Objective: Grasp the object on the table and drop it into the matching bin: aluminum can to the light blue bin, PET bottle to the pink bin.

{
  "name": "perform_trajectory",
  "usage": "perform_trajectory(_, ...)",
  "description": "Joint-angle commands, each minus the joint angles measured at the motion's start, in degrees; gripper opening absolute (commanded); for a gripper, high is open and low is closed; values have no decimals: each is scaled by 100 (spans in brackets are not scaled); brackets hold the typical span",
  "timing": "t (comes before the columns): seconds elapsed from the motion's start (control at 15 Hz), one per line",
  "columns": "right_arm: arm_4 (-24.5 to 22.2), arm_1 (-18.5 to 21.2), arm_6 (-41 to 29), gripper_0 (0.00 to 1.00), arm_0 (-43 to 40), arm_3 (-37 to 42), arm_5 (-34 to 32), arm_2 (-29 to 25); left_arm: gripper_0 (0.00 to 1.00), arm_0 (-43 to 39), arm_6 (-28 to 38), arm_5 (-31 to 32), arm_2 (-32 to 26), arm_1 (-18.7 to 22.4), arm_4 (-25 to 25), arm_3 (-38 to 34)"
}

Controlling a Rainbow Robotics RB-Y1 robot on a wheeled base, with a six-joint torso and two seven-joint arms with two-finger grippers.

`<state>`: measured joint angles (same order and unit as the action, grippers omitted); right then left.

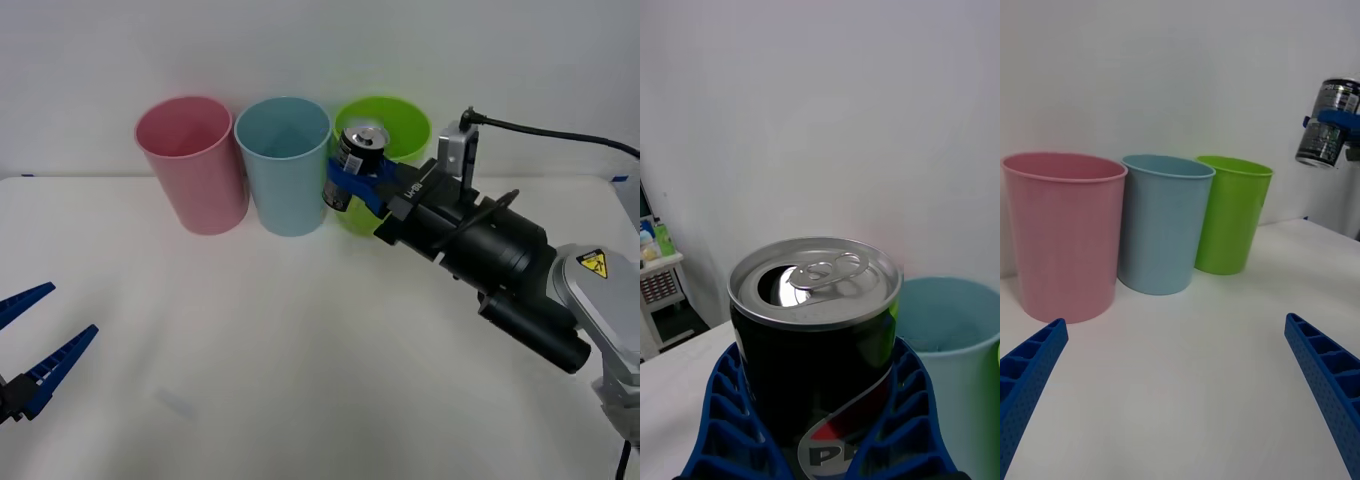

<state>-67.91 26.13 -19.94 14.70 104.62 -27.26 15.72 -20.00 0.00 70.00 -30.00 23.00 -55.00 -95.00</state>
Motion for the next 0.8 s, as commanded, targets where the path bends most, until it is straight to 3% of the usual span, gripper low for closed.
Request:
perform_trajectory(0.07, -38, -213, -19, 0, 542, -495, 124, 63, 100, 0, 0, 0, 0, 0, 0, 0)
perform_trajectory(0.8, -618, -1567, 60, 0, 2502, -2921, 1091, 63, 100, 0, 0, 0, 0, 0, 0, 0)
